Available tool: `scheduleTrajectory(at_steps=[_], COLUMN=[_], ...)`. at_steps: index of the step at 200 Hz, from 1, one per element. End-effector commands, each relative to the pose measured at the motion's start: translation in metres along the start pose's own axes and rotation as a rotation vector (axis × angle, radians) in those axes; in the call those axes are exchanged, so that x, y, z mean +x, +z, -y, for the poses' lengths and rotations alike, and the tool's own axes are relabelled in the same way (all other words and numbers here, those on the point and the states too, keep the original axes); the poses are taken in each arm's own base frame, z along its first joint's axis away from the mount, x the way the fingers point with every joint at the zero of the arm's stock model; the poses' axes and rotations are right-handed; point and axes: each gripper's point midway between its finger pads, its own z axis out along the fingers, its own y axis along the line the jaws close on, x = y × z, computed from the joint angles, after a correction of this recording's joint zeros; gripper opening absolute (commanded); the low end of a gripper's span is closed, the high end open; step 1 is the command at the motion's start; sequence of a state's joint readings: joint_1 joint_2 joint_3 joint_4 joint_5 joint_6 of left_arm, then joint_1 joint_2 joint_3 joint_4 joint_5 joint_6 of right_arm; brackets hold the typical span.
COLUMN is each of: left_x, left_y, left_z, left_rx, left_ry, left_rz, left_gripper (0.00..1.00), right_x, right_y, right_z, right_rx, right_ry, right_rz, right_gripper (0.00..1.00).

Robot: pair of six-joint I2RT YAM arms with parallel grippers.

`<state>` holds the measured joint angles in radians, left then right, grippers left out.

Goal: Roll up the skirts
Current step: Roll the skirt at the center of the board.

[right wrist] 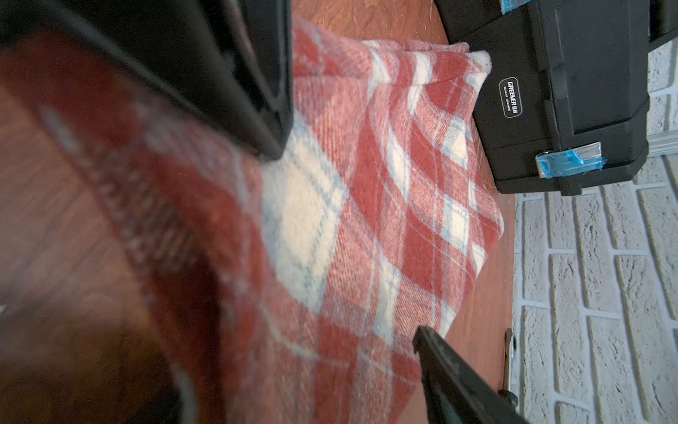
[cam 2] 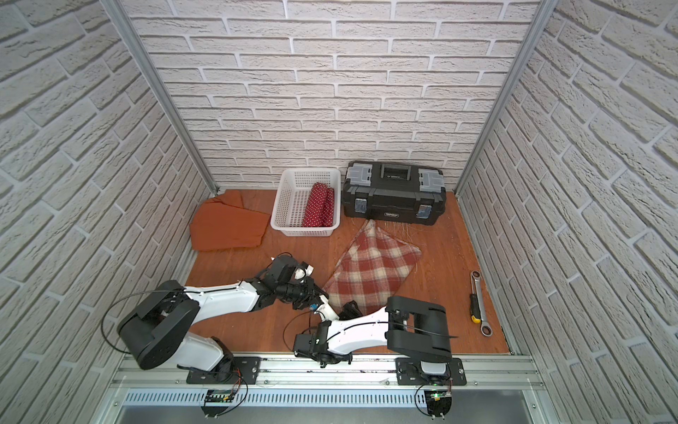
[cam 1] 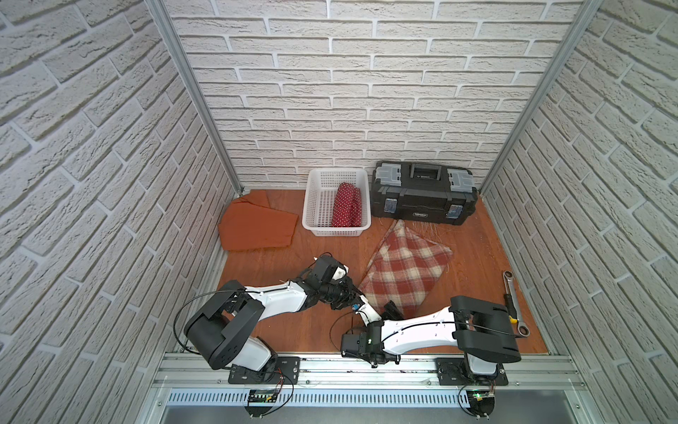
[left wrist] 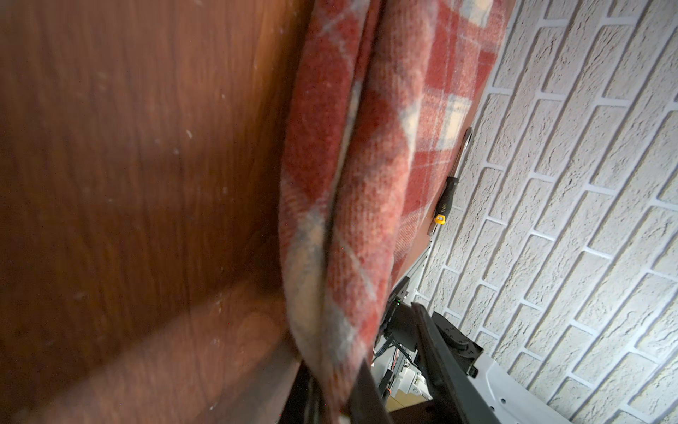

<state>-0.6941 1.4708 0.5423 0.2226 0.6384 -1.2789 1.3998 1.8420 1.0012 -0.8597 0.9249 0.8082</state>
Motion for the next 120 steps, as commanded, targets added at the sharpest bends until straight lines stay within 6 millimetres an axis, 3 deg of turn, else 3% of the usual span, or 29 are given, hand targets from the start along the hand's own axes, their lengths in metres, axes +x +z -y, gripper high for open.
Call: scheduleTrajectory(at_steps=[1,24,59,76,105,120], left_x=[-0.001,-0.002,-0.005,-0.008,-0.017,-0.029], left_y=[-0.005,-0.007,-0.009,-0.012,-0.026,-0.045], left_z=[-0.005,-0.007,-0.009,-0.008,-0.006,-0.005], left_rx=[-0.004,-0.008,-0.010,-0.009,-0.019,-0.031], left_ry=[0.004,-0.002,-0.003,0.000,0.026,0.047], left_rz=[0.009,0.011,0.019,0.026,0.060,0.116], left_gripper=[0.00,0.00,0.00,0.00,0.53,0.70], right_x=[0.002,0.004,0.006,0.007,0.007,0.009], right_y=[-0.003,-0.003,-0.002,-0.001,-0.003,-0.005], right_z=[0.010,0.004,-0.004,-0.010,-0.023,-0.034], right_rx=[0.050,0.027,0.000,-0.022,-0.090,-0.148], right_ry=[-0.038,-0.049,-0.078,-0.101,-0.154,-0.190], right_rz=[0.002,-0.011,-0.026,-0.033,-0.049,-0.066], right_gripper=[0.69,0.44,0.20,0.14,0.07,0.04])
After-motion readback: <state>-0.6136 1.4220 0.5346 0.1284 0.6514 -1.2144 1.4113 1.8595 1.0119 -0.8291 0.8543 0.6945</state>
